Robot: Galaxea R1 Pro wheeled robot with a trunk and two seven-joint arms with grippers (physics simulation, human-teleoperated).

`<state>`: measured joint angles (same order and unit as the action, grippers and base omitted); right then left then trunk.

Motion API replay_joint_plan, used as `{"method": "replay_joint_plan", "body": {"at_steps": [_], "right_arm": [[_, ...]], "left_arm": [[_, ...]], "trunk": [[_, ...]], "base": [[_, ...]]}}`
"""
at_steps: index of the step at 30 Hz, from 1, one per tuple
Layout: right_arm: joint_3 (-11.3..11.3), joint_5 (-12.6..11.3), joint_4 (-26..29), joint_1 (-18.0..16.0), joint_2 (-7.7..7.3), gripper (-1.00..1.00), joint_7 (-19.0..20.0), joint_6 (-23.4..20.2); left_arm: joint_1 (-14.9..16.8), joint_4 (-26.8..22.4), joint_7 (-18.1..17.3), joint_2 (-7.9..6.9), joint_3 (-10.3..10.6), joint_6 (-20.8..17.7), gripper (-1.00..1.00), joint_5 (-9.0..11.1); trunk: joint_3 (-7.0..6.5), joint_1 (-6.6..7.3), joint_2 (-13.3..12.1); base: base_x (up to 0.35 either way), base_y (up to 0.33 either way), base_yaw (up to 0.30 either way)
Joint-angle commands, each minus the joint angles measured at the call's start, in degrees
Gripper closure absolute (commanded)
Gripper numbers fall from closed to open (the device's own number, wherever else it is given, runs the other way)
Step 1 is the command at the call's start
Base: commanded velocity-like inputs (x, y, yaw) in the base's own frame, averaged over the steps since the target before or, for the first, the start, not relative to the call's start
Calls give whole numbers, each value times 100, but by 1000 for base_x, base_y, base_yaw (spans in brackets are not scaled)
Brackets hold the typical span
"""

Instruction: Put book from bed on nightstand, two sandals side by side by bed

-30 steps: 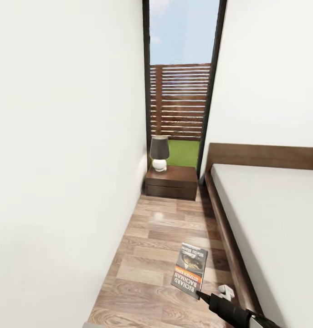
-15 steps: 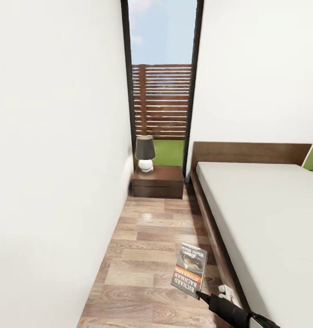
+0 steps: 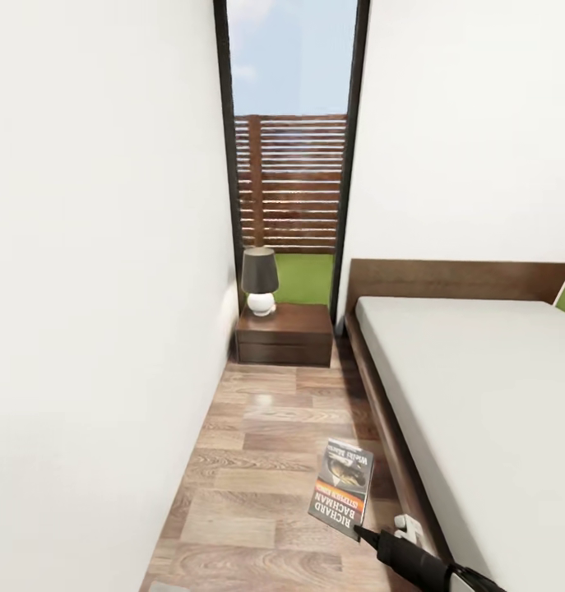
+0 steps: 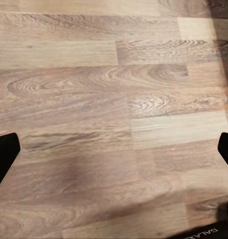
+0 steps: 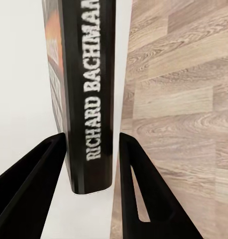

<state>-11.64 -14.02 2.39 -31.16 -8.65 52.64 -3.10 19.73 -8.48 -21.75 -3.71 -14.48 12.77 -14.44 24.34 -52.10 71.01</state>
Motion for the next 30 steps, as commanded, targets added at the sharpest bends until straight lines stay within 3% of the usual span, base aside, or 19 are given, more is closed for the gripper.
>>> {"method": "replay_joint_plan", "body": {"at_steps": [1,8,19,30], "right_arm": [[-19,-41,-2,-6,-1,100,21,-32],[-19,-41,-2,-4,-3,100,22,-32],[-22,-39,-2,-4,-2,100,22,-32],[-20,-40,-2,-5,1,100,22,-32]], "left_arm": [[4,4,-21,1,-48,24,-100,-59],[4,4,-17,0,-47,24,-100,-59],[4,4,-18,0,-47,24,-100,-59],[4,4,-19,2,-48,24,-100,-59]], "trunk": [[6,-3,3],[6,-3,3],[6,-3,3],[6,-3,3]], "base": [[311,0,0],[218,0,-15],[39,0,-191],[264,0,-12]]}}
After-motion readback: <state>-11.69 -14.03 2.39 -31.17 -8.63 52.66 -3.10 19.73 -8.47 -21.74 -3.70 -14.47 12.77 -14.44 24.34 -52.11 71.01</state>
